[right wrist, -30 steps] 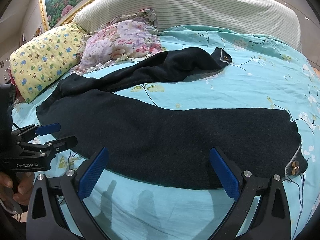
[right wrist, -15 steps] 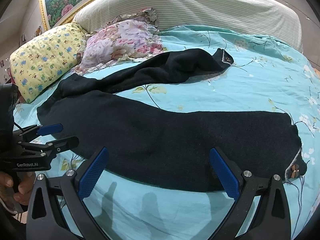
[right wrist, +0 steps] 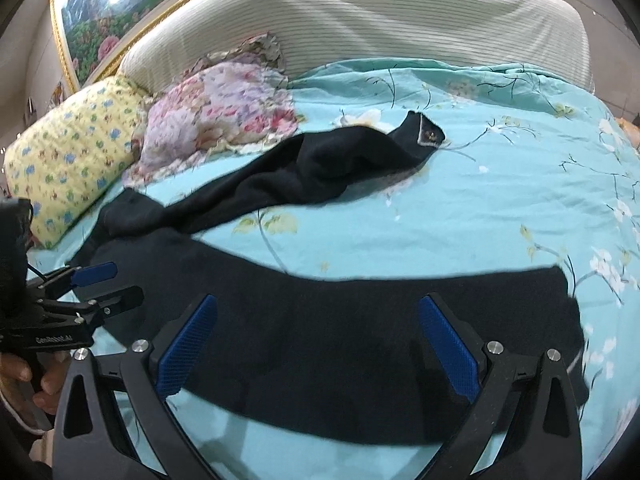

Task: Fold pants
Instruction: 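Close the right gripper on the pant cuff while the left gripper grasps the leg fabric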

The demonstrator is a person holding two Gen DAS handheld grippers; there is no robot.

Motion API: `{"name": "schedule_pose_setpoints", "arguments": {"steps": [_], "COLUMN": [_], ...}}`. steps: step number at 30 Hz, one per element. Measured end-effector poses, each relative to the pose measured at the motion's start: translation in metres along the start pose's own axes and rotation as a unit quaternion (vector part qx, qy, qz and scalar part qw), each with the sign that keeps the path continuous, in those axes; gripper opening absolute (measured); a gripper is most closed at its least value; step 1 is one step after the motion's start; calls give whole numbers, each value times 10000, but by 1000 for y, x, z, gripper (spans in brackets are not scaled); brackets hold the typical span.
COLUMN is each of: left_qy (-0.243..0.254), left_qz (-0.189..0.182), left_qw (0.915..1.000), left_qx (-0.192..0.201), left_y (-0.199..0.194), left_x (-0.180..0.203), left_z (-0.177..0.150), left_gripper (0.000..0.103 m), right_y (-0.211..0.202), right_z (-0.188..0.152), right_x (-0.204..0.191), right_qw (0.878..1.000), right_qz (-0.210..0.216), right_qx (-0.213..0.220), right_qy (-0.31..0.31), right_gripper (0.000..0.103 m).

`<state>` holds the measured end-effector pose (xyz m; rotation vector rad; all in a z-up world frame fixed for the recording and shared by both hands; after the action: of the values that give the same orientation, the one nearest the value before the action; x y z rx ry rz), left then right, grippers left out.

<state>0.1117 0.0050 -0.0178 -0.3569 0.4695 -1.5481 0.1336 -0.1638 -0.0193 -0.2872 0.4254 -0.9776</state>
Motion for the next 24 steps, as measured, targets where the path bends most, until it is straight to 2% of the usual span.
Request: {"name": "schedule_pose_setpoints", "arguments": {"steps": [7,11,15,20,24], "left_qy": [172,187,260,447,464], "left_qz": [-185,-347,-501,-768,-960], "left_qw": [9997,9992,9983,9958,9936], "left_qx": [-18,-12,-109,-198,-379], "left_y": [26,44,70,102,132], "left_x": [2,4,6,15,17], "left_z": [33,53,70,87,97], "left_gripper": [87,87,87,87,87], "right_y": [25,45,63,90,112], "right_z": [33,47,61,74,82], "right_x": [28,52,72,95,109], "right_qw": [9985,9919,9877,9797,9751], "right_qz": [1,66,14,60,39], "right_qx": [0,-67,-61,-183,-260], "right_qy": [545,1267,1564,1995,2201], "right_gripper": [101,101,99,82,77]}}
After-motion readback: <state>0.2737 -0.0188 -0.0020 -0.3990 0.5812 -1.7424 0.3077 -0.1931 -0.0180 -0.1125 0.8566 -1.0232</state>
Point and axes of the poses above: each gripper's, at about its wrist camera, not at the fingertips, and y roughly the way its jaws point, x to its right, z to its top, the point moved 7 cm from there along y, roughly the way its jaws point, and after that the axes turned 15 degrees about x, right-handed, at the moved point
